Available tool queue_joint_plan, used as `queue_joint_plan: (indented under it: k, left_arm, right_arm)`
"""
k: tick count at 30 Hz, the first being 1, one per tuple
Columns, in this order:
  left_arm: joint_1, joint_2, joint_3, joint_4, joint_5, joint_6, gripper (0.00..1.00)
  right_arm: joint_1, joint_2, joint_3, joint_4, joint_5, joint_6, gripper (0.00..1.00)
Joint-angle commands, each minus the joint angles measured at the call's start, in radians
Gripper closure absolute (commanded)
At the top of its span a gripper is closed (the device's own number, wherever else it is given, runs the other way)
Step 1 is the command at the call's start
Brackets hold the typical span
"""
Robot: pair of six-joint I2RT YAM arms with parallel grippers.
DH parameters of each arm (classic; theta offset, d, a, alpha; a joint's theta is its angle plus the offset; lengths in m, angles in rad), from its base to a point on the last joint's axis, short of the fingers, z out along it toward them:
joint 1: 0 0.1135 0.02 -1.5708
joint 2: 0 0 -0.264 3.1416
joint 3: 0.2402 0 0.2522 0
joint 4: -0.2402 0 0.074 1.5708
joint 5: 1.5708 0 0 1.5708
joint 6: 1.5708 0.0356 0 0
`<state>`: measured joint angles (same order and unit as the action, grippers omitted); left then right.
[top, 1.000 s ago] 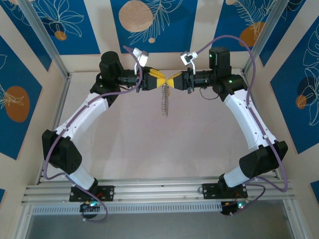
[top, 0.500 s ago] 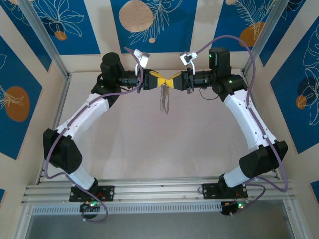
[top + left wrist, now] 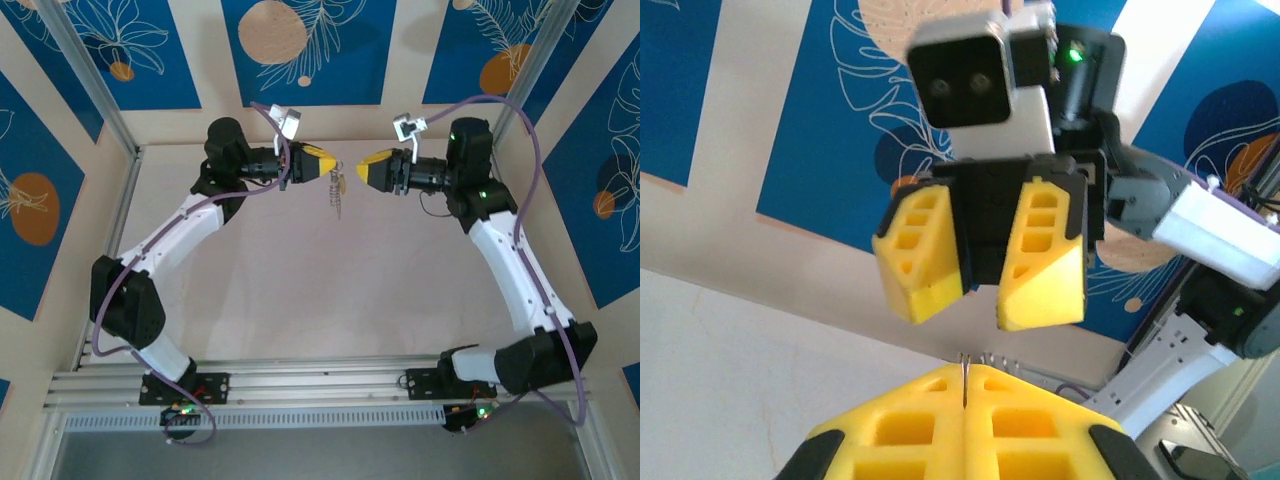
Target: Put the keys on the keyring
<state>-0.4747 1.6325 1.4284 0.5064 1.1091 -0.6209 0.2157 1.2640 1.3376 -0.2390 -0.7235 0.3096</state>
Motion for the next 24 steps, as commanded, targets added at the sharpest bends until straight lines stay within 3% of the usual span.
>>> queue_joint_plan:
  k: [1, 9, 16, 24]
  left_arm:
    - [-0.004, -0.028, -0.025, 0.213, -0.028, -0.123, 1.0]
    - [-0.01, -0.03, -0.064, 0.371, -0.048, -0.254, 1.0]
    - [-0.023, -0.042, -0.071, 0.371, -0.048, -0.26, 1.0]
    - [-0.034, -0.049, -0.072, 0.368, -0.042, -0.256, 1.0]
  right_arm:
    - [0.011, -0.095, -0.144, 0.179, 0.186, 0.106, 0.54]
    - [0.11, -0.2, -0.307, 0.286, 0.379, 0.096, 0.44]
    - [0.232, -0.187, -0.282, 0.278, 0.511, 0.006, 0.41]
    - [0.283, -0.106, -0.199, 0.259, 0.577, -0.055, 0.4]
